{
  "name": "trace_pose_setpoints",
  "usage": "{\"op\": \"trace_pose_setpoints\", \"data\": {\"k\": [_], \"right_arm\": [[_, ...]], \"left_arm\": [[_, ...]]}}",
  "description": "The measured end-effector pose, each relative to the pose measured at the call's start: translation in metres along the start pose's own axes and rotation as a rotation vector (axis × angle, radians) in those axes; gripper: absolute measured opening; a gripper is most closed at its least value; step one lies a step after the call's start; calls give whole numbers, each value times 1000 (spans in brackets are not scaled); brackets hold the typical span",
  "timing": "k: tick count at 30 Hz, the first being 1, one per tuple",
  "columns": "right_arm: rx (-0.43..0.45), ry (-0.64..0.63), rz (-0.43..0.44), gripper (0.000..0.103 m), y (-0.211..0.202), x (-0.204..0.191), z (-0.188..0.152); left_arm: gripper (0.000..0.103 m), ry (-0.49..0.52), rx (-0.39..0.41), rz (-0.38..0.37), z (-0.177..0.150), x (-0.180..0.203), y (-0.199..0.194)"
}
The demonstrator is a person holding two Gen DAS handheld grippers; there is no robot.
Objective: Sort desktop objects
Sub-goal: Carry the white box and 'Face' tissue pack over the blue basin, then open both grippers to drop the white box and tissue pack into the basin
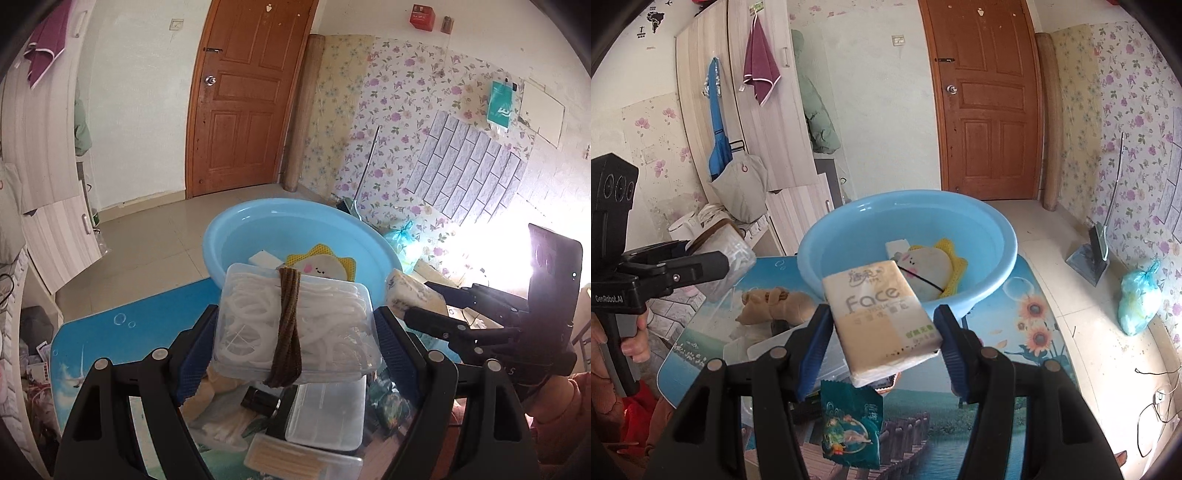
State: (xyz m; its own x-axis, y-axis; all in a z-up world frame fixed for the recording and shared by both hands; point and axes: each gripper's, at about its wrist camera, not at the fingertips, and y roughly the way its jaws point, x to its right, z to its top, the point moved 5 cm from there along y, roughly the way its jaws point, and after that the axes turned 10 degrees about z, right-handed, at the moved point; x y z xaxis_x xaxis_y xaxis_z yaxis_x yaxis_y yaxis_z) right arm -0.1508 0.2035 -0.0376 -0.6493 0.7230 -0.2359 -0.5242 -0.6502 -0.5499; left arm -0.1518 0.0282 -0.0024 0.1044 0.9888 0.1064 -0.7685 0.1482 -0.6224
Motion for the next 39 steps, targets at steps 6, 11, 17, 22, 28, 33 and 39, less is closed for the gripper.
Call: {"op": "trace_pose_setpoints", "data": {"k": [6,11,17,22,28,33,39], "right_arm": [[-20,26,-15,56,15,19,11],[-24,37,-41,56,28,35,19],[-36,56,-47,56,40,47,26],[-48,50,-60,56,50,52,32],[-60,53,-66,56,60,56,35],[-74,53,-64,56,64,58,33],[-77,53,-79,57,65,51,32]], "left_arm": [[82,16,-44,-18,10,7,33],[82,53,-66,-14,16,10,58],[82,82,-111,-39,20,20,88],[82,118,-135,-40,20,26,106],[84,124,-120,-44,21,27,103],[85,104,-112,-39,19,20,93],[86,76,-93,-17,11,9,75]]}}
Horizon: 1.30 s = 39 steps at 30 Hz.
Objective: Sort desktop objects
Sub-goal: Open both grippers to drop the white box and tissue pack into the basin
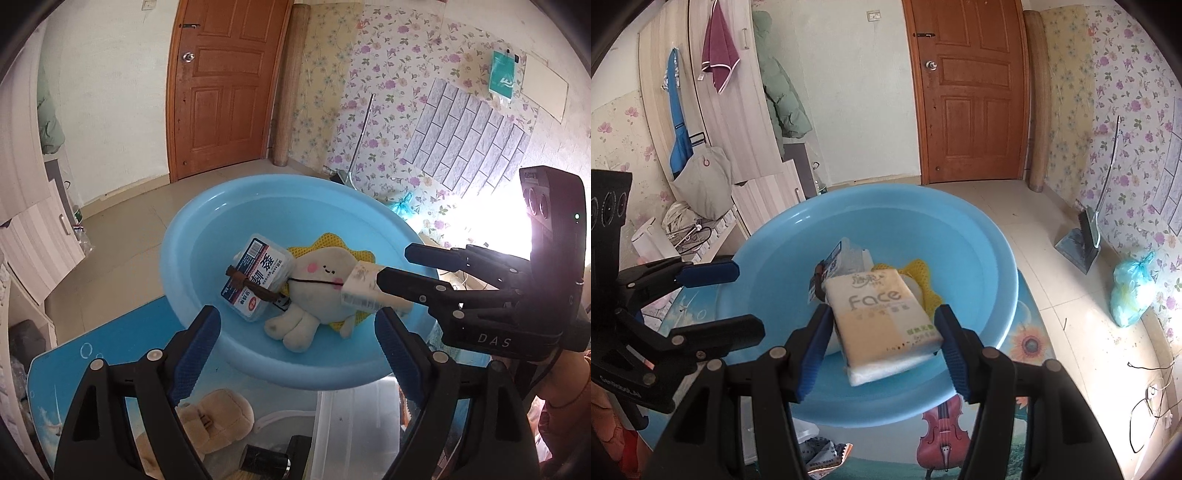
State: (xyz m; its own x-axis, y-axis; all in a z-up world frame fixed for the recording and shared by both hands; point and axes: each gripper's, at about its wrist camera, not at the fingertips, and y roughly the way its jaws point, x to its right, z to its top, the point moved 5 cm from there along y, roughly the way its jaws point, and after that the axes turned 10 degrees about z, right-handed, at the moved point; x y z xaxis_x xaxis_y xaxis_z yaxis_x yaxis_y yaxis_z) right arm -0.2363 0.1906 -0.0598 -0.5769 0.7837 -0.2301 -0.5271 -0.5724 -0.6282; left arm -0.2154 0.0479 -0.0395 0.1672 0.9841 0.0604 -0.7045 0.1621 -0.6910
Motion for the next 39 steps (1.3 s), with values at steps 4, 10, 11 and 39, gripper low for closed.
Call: {"op": "trace_pose_setpoints", "data": {"k": [4,10,11,39], "right_arm": [[6,4,-2,57,-6,-2,-2],[20,-9,-4,57,-18,-12,-7],[19,-14,-5,57,-19,-14,-8],[-29,-54,6,58,-36,-51,-67]], "left_arm": [[89,-13,7,12,-8,-6,-12],[96,-15,30,28,-19,-6,-29],[97,-17,34,26,-21,-6,-32],[103,-49,5,33,-89,-5,-60]]}}
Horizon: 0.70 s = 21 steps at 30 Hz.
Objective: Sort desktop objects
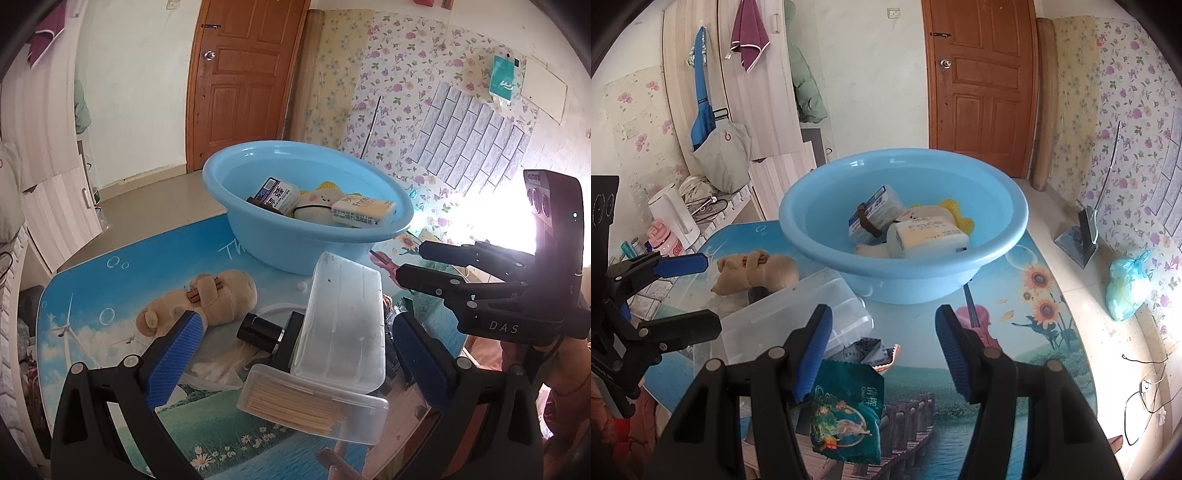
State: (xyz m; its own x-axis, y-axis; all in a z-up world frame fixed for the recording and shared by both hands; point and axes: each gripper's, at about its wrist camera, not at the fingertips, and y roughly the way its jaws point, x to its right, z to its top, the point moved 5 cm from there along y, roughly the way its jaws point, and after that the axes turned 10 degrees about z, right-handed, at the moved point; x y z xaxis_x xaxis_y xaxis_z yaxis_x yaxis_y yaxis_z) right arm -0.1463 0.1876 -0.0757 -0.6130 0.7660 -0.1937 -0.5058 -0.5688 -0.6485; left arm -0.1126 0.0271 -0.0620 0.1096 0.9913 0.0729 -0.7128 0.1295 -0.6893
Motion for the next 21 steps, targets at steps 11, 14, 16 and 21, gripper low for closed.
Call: {"op": "trace_pose_setpoints", "data": {"k": [11,14,16,21], "right_arm": [[-21,2,13,58,4,-5,-10],[-24,8,15,58,4,-4,-14],[-27,12,18,58,4,-4,-16],[-29,15,25,63,3,-5,-20]], "left_arm": [[103,-10,-9,4,-11,-8,-3],[103,-14,-16,7,-16,-12,-2],[103,-16,-22,12,-20,-14,-2],[103,-26,-31,19,-31,-21,-4]]}}
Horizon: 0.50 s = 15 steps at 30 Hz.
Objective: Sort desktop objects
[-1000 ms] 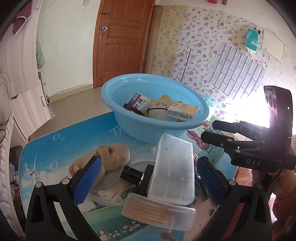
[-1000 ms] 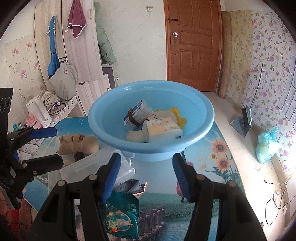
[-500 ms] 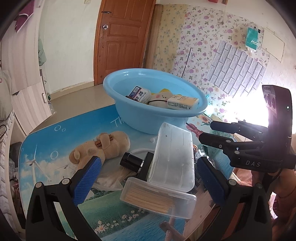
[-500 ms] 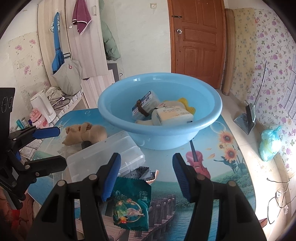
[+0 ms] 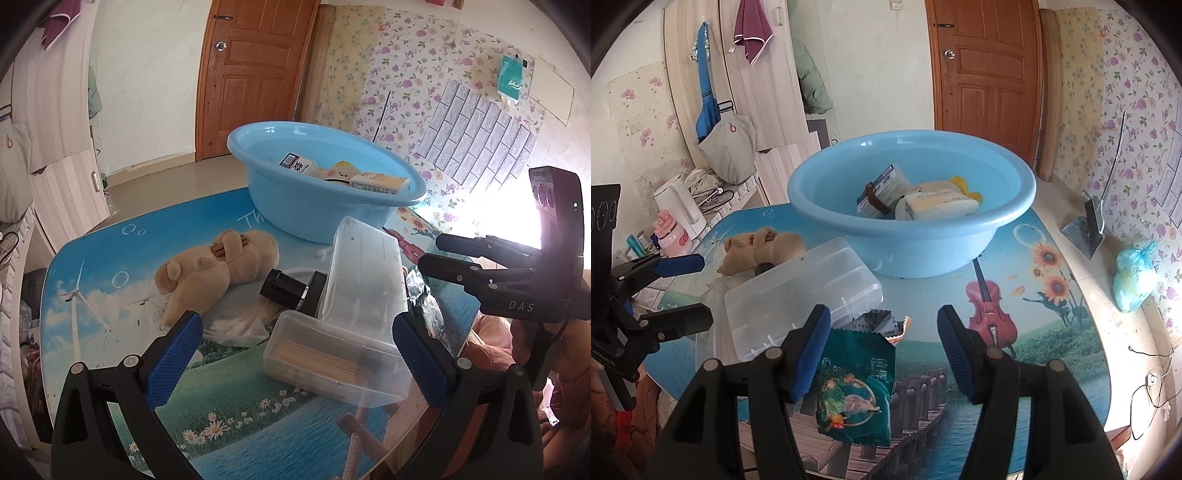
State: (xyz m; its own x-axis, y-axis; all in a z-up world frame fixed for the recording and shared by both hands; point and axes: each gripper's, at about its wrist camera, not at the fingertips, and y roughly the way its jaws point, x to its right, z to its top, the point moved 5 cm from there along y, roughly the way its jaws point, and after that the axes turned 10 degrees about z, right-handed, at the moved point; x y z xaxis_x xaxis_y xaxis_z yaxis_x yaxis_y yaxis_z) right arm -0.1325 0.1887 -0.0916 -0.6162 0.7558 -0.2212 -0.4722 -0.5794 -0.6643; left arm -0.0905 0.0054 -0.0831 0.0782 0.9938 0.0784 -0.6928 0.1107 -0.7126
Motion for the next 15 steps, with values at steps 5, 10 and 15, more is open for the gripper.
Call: {"op": "trace_pose_setpoints", "data": {"k": [5,10,15], "right_arm": [[0,7,10,66,-1,-2,-4],[-4,0,24,66,-1,-6,-9],[-15,-2,29,67,0,-6,-12]], "left_arm": [[103,-12,-11,1,-11,-5,0],[103,-37,-30,-13,-19,-13,2],[103,-42,-28,-39,-23,-8,-4]]}}
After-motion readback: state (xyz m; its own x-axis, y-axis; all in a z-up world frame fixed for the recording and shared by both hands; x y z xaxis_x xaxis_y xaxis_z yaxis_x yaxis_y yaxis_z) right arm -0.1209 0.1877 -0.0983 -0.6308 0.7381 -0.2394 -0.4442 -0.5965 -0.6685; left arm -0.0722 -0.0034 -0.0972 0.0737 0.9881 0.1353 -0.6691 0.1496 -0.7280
